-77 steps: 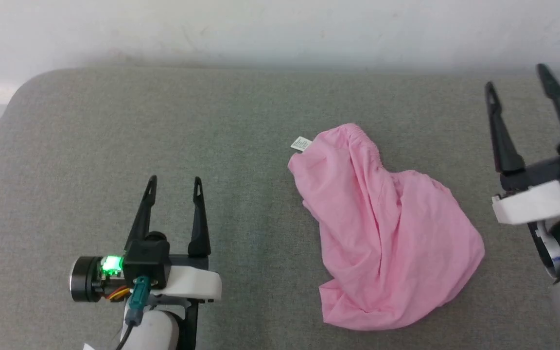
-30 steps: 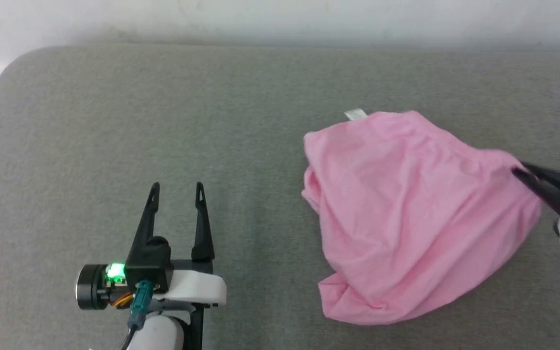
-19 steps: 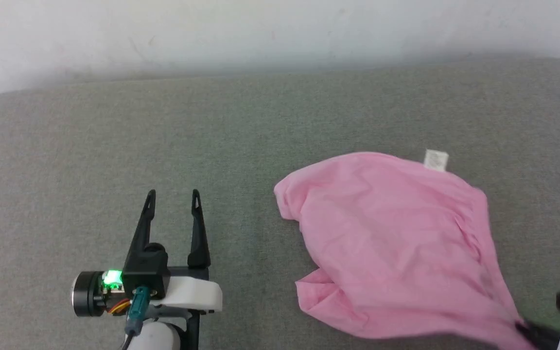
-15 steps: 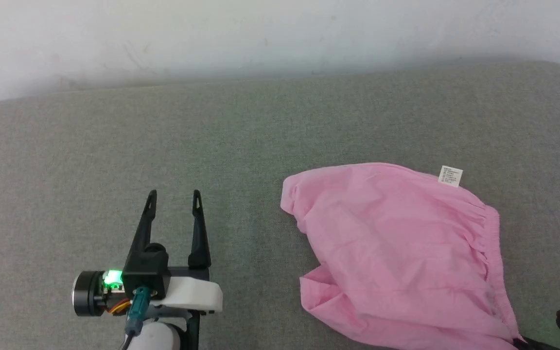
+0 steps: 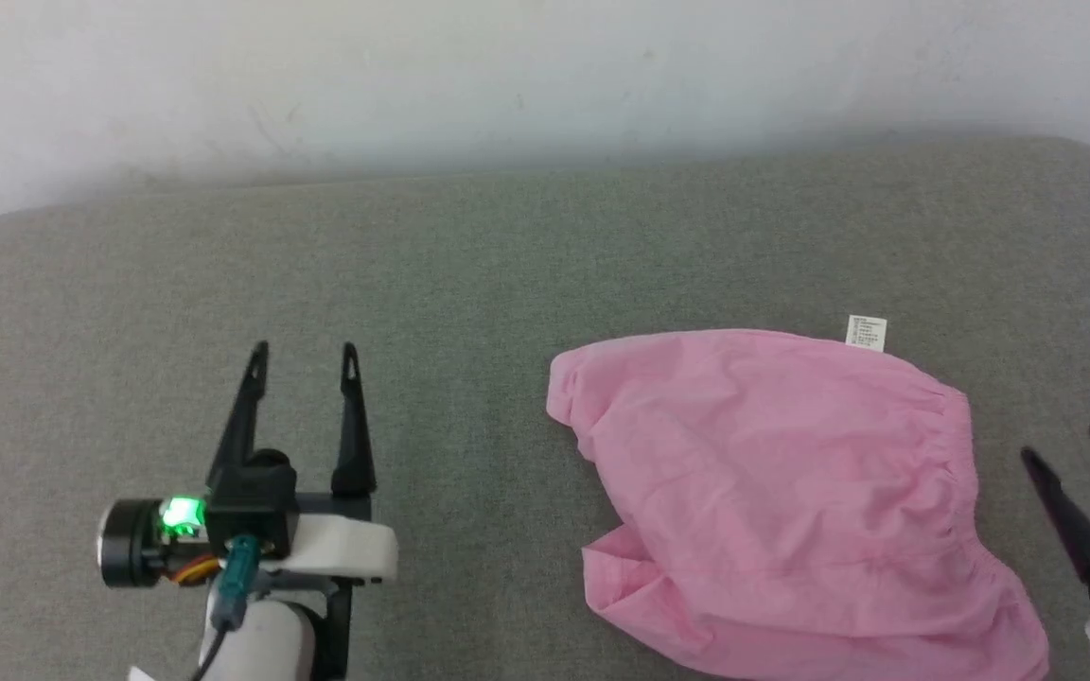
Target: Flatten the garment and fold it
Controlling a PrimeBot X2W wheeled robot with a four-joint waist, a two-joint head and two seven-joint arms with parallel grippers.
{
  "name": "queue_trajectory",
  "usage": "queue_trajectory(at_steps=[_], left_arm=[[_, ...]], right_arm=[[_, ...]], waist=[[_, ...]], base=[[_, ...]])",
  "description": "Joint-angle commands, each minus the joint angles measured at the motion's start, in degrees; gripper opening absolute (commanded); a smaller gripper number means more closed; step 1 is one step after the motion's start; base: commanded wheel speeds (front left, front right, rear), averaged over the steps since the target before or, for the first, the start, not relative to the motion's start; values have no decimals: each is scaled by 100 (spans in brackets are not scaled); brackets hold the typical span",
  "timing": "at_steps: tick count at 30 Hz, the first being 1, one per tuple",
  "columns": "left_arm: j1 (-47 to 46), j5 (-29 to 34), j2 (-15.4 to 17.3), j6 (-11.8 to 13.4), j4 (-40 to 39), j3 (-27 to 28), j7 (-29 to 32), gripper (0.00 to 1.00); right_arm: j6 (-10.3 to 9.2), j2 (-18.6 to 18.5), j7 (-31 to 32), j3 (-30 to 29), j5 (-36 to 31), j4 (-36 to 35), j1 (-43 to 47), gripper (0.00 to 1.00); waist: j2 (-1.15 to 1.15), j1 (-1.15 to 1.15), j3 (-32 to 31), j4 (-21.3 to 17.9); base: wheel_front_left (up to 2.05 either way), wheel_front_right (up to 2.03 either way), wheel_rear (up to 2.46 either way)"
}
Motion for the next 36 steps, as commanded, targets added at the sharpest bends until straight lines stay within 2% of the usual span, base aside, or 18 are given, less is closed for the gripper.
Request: queue_trajectory(at_steps=[1, 4, 8, 12, 17, 19, 22, 26, 34, 35, 36], left_arm=[[-118, 34, 66, -14, -27, 46, -27, 100], [-190, 28, 120, -6, -59, 88, -27, 100], [-212, 38, 124, 3, -84, 53, -27, 100], [-181, 22, 92, 11, -77, 1, -27, 100], [-201, 2, 52, 17, -86, -46, -27, 100], [-237, 0, 32, 21, -103, -65, -27, 100], [-317, -6, -2, 31, -130, -87, -27, 100], [-452, -3, -38, 35, -156, -123, -27, 100], [-632, -10, -79, 67, -155, -125, -27, 100], [-630, -9, -80, 75, -148, -121, -27, 100], [-625, -8, -81, 84, -139, -115, -27, 100]], right_arm=[[-12, 239, -44, -267, -221, -183, 69, 100], [-12, 586, 126, -709, -749, -626, -21, 100], [-12, 669, 584, -847, -1128, -975, -465, 100], [-12, 320, 1398, -485, -974, -927, -1051, 100], [-12, -353, 2872, 496, -168, -443, -1787, 100], [-12, -518, 3468, 816, 244, -192, -2090, 100], [-12, -634, 3973, 1175, 594, 197, -2550, 100], [-12, -536, 4135, 1519, 862, 752, -3004, 100], [-12, -232, 3907, 2382, 1208, 1654, -3220, 100], [-12, -255, 3812, 2468, 1236, 1720, -3250, 47], [-12, -297, 3684, 2553, 1236, 1759, -3296, 0]], waist=[[0, 0, -8, -20], [0, 0, -6, -48], [0, 0, 2, 6], [0, 0, 43, 128], [0, 0, 196, 317], [0, 0, 294, 399], [0, 0, 487, 518], [0, 0, 780, 656], [0, 0, 1102, 759], [0, 0, 1100, 745], [0, 0, 1085, 723]], base=[[0, 0, 0], [0, 0, 0], [0, 0, 0], [0, 0, 0], [0, 0, 0], [0, 0, 0], [0, 0, 0], [0, 0, 0], [0, 0, 0], [0, 0, 0], [0, 0, 0]])
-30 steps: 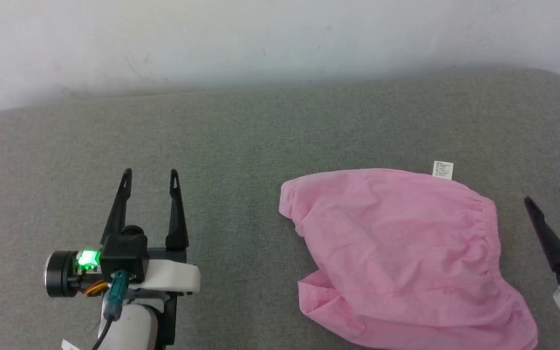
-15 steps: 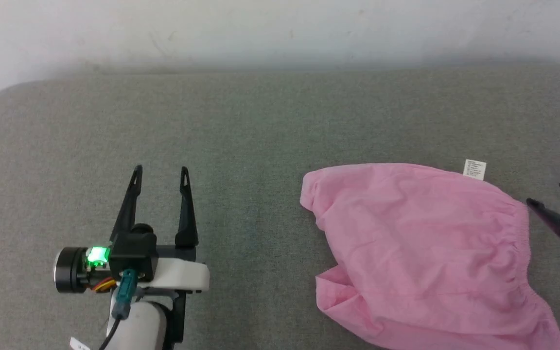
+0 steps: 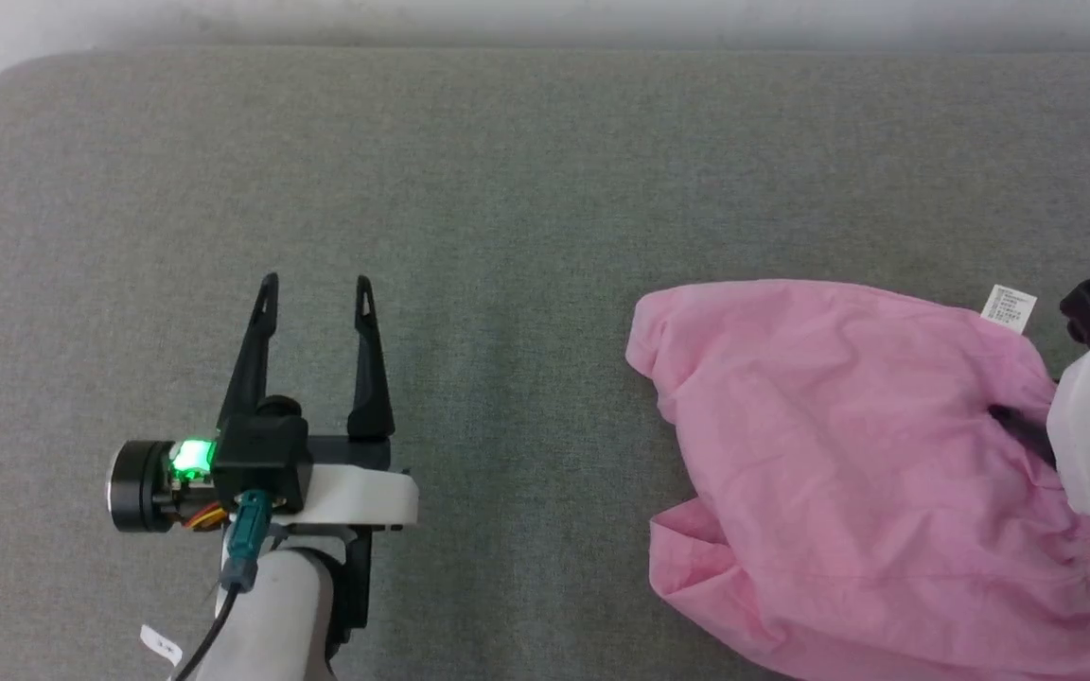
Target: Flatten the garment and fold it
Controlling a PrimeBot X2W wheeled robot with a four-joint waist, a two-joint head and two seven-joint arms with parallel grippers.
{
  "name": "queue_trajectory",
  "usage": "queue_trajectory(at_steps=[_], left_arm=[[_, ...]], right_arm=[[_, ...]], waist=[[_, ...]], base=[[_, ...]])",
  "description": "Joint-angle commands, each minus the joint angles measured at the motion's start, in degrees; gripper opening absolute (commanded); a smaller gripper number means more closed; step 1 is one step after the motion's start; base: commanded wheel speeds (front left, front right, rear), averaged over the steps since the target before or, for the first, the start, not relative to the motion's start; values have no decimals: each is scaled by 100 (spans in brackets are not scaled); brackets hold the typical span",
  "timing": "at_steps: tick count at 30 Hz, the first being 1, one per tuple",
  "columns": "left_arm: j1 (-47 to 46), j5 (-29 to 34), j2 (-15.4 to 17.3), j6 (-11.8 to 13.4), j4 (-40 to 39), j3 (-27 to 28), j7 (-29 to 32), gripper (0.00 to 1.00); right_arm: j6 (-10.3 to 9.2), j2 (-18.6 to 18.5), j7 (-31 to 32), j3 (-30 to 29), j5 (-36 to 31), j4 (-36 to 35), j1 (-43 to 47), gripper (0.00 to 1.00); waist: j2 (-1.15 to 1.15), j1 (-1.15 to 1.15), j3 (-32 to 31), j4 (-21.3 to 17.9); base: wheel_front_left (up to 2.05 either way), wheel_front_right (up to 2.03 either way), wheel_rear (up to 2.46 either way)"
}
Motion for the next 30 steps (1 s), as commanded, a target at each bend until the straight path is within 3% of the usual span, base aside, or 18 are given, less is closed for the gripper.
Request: queue_trajectory(at_steps=[1, 8, 12, 17, 18, 19, 25, 30], left_arm=[[-58, -16, -4, 43, 19, 10, -27, 100], [11, -46, -37, 55, 54, 6, -27, 100], [53, -58, -63, 55, 44, -5, -27, 100], [52, -57, -81, 46, 62, -12, -27, 100], [49, -60, -82, 46, 71, -1, -27, 100], [48, -61, -79, 46, 80, 15, -27, 100], [26, -31, 32, -29, 122, 63, -27, 100], [-129, -19, 182, -189, 189, 54, -27, 100]], right_arm=[[-14, -21, -206, 199, -13, 119, -48, 0], [-14, -483, -1260, 0, 356, 313, -215, 0], [-14, -688, -1268, 32, 561, 583, 79, 0], [-14, -556, -1217, 185, 707, 854, 321, 0], [-14, -509, -1286, 211, 691, 894, 333, 46], [-14, -465, -1420, 212, 647, 936, 318, 100], [-14, -462, -2646, 57, -108, 1061, 54, 100], [-14, -170, -4068, -770, -845, 1066, -70, 100]], waist=[[0, 0, 9, -12], [0, 0, -193, -138], [0, 0, -201, -185], [0, 0, -198, -208], [0, 0, -214, -222], [0, 0, -239, -242], [0, 0, -497, -372], [0, 0, -703, -495]], base=[[0, 0, 0], [0, 0, 0], [0, 0, 0], [0, 0, 0], [0, 0, 0], [0, 0, 0], [0, 0, 0], [0, 0, 0]])
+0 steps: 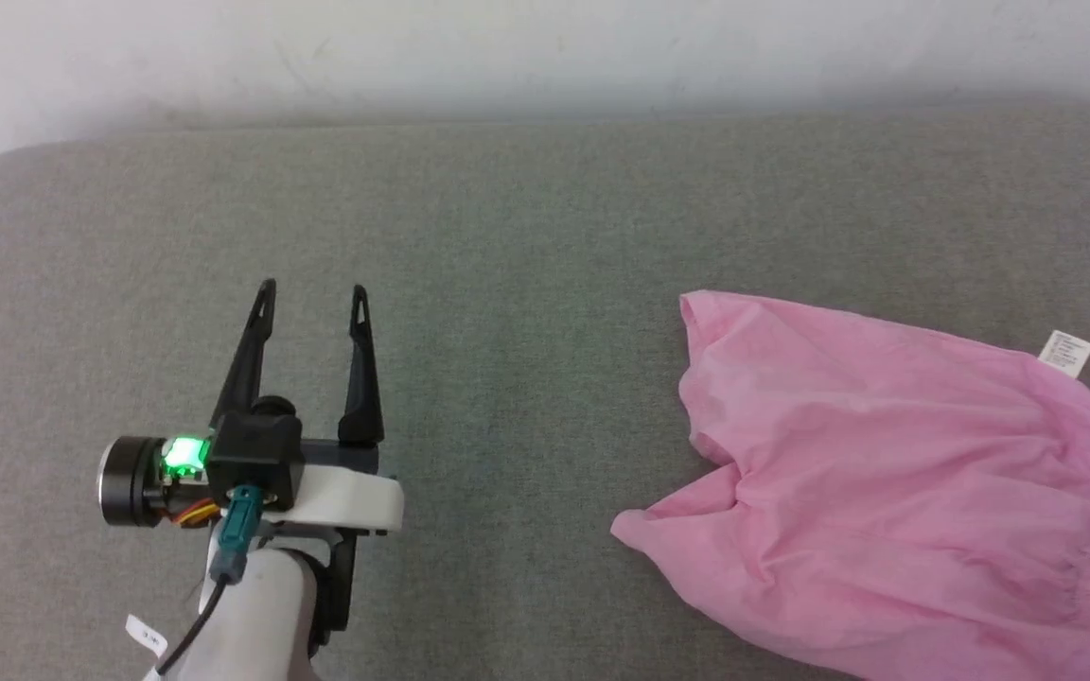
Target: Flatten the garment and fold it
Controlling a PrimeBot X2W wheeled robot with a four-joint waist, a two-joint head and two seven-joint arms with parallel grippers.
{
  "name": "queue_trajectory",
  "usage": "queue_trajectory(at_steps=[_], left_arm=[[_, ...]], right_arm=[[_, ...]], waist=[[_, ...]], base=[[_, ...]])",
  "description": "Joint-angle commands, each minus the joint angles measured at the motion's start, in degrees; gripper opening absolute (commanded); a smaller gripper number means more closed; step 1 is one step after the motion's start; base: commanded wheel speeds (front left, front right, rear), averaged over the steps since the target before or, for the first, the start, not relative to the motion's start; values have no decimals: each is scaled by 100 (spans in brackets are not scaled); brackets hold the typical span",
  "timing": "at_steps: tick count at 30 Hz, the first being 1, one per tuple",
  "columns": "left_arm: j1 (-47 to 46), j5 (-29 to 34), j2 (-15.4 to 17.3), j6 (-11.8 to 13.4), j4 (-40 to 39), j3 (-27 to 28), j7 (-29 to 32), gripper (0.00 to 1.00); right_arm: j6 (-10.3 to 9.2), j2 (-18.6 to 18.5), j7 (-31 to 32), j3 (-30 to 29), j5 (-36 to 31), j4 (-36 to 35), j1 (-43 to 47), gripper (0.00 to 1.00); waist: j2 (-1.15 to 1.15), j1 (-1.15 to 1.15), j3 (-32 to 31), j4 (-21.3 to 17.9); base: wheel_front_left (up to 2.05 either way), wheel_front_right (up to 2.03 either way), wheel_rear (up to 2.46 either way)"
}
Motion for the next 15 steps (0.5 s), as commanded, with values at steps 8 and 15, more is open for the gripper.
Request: queue_trajectory(at_steps=[8, 15], left_arm=[[-671, -23, 247, -594, 508, -247, -27, 100], [-1763, -296, 282, -1304, 1501, -432, 76, 100]], right_arm=[[-11, 1218, -554, -1923, -1545, -1277, 629, 100], [-11, 2690, -559, -3297, -2684, -3488, 1791, 100]], waist=[[0, 1, -283, -220], [0, 1, -225, -353]], base=[[0, 0, 0], [0, 0, 0]])
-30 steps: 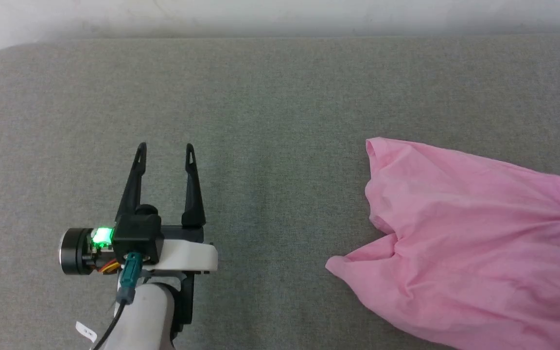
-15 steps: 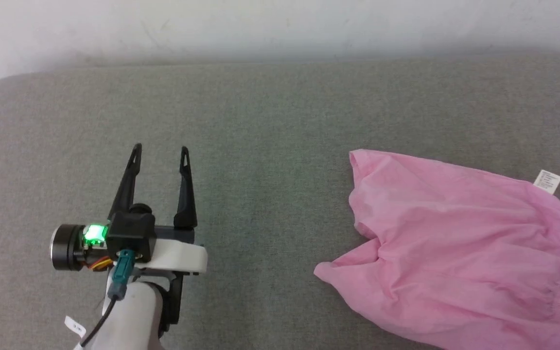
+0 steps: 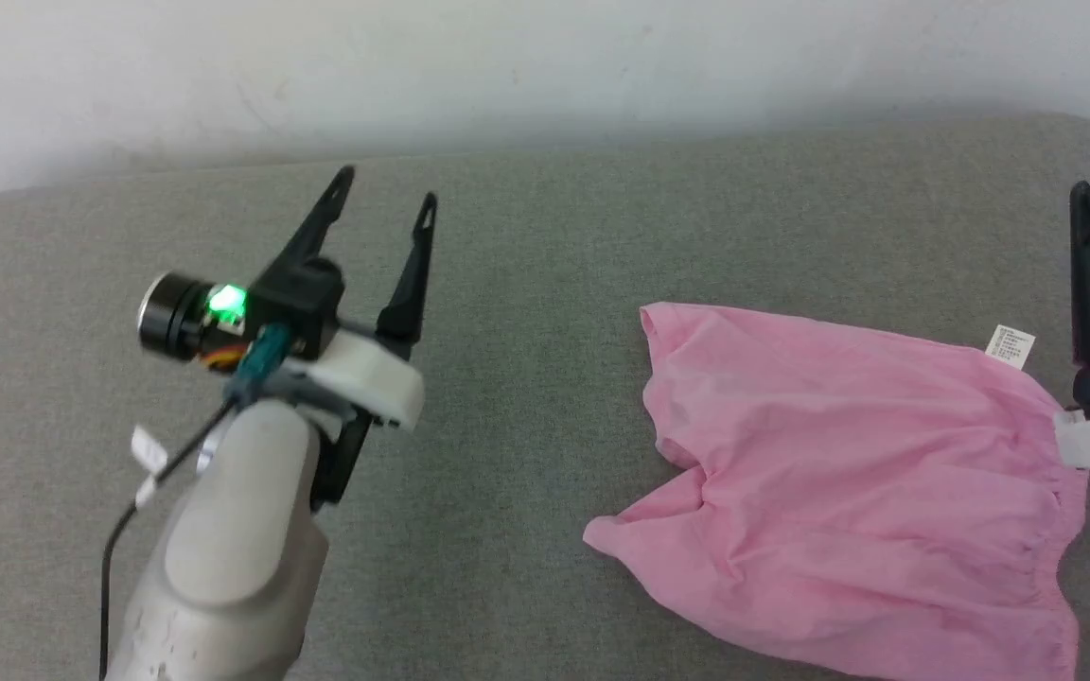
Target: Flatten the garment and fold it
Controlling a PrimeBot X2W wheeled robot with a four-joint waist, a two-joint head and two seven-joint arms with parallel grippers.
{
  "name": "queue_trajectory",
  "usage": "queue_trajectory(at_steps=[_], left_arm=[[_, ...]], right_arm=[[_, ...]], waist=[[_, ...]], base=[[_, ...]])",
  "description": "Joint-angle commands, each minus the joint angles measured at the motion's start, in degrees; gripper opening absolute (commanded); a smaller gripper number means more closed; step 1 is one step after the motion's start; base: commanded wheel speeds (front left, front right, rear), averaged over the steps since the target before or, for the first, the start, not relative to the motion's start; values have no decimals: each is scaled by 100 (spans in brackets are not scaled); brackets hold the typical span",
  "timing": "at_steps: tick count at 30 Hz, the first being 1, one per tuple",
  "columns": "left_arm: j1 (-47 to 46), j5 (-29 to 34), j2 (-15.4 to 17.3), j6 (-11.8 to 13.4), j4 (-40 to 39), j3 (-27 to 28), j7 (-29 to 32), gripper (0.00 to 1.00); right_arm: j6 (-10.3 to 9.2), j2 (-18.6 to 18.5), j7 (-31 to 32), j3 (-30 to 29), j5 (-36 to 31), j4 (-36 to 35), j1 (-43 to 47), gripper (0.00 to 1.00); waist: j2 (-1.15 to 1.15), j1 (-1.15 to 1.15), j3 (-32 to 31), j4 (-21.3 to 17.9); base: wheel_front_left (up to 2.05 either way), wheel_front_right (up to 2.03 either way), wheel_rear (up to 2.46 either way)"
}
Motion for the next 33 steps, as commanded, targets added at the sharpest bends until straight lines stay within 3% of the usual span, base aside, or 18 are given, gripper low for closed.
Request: queue_trajectory(at_steps=[1, 7, 11, 22, 28, 33], left_arm=[[-254, -74, -10, -112, 156, -68, 82, 100], [-1184, -484, -144, -467, 931, -759, 881, 100], [-1634, -1255, -190, -486, 1211, -1823, 1556, 100], [-3019, -3450, 576, -489, 1312, -4957, 3767, 100], [-3609, -4074, 830, -489, 1303, -5837, 4319, 100], [-3503, -3802, 918, -489, 972, -5956, 5243, 100]], right_arm=[[-11, 148, -26, -88, -67, -216, 113, 100], [-11, 945, -26, -402, -333, -1191, 587, 100], [-11, 1241, -26, -500, -487, -1438, 829, 100], [-11, 1533, -27, -459, -680, -1495, 702, 100], [-11, 1584, -27, -325, -749, -1404, 515, 100], [-11, 1604, -27, -280, -726, -1320, 352, 100]], waist=[[0, 1, 56, -52], [0, 1, 211, -235], [0, 1, 332, -359], [0, 1, 874, -982], [0, 1, 1194, -1329], [0, 1, 1433, -1540]], base=[[0, 0, 0], [0, 0, 0], [0, 0, 0], [0, 0, 0], [0, 0, 0], [0, 0, 0]])
